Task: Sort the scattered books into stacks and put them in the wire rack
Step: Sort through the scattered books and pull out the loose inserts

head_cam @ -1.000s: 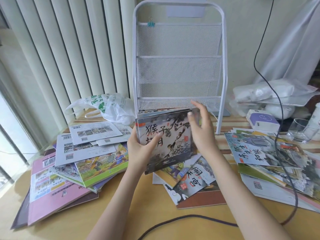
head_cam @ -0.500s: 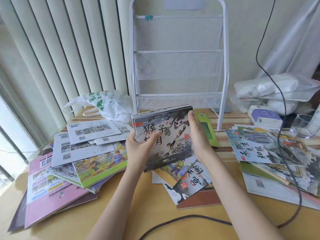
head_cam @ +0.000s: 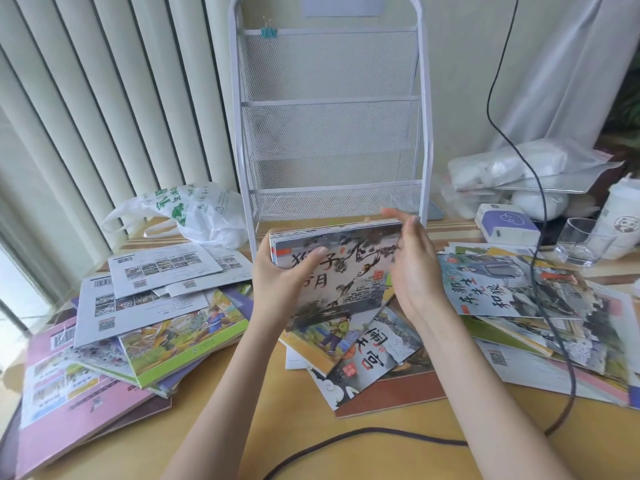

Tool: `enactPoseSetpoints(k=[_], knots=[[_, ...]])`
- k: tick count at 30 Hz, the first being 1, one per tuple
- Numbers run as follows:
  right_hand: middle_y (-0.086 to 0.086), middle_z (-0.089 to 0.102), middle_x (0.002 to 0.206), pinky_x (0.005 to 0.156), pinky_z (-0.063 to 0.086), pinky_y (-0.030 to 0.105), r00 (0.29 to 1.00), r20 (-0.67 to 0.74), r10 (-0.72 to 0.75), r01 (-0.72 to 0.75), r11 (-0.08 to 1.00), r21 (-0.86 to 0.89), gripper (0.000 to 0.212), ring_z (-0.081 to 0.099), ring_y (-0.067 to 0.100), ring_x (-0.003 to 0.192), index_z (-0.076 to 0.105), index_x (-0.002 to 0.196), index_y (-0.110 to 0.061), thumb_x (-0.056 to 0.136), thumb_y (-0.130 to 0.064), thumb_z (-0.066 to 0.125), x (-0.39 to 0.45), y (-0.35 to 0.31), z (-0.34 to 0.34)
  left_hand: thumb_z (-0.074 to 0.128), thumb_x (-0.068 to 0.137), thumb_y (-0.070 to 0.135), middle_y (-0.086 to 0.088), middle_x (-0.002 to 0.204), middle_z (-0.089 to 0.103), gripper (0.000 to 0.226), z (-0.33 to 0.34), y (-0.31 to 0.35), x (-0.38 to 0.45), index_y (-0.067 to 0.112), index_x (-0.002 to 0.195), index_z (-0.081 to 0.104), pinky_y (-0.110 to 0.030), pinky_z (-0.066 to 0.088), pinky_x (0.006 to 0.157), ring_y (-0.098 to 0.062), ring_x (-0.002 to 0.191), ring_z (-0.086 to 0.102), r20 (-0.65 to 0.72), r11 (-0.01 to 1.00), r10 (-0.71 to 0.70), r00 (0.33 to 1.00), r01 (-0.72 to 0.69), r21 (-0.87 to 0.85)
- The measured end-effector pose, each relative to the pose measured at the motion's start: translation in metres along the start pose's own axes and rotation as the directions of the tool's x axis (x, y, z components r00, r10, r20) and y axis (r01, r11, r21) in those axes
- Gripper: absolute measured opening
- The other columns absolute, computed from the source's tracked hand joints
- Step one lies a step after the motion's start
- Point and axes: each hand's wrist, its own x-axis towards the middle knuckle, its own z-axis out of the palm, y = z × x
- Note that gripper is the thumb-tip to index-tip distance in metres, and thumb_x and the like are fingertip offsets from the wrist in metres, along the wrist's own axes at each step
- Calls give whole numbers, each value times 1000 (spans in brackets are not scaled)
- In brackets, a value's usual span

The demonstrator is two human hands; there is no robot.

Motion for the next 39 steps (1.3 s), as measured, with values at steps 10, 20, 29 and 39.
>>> enactPoseSetpoints(k=[10, 20, 29, 39], knots=[[-12, 30, 152, 115, 22, 35, 986, 35, 162, -149, 960, -239, 75, 28, 6, 138, 26, 148, -27, 83, -63, 36, -13, 33, 0, 79, 74, 21, -1, 71, 66, 21, 0, -20, -6, 11, 86, 66, -30, 56, 67, -13, 68, 61, 10, 992, -128, 992, 128, -8], [-17, 53, 104, 73, 33, 0, 979, 73, 188, -146, 909, -390, 28, 51, 3, 104, 51, 109, -19, 97, -41, 39, -21, 45, -2, 78, 75, 16, 13, 84, 74, 24, -8, -40, -11, 29, 91, 65, -20, 56, 70, -5, 83, 70, 82, 986, -146, 986, 139, 92], [-16, 60, 110, 89, 38, 18, 982, 35, 185, -169, 948, -270, 21, 54, -8, 99, 56, 109, -33, 91, -43, 52, -19, 49, -12, 73, 81, 22, 19, 73, 72, 11, -9, -40, -12, 28, 84, 65, -10, 50, 59, 5, 68, 67, 147, 957, -288, 946, 277, 89], [-19, 47, 113, 98, 31, 36, 894, -351, 278, -287, 958, 28, 46, 41, 11, 119, 43, 130, -31, 89, -49, 53, -7, 30, -43, 75, 52, 69, 26, 151, 24, 102, -42, -38, -18, 46, 141, 30, -22, 18, 116, 3, 143, 16, 666, 881, -365, 651, 9, 474]])
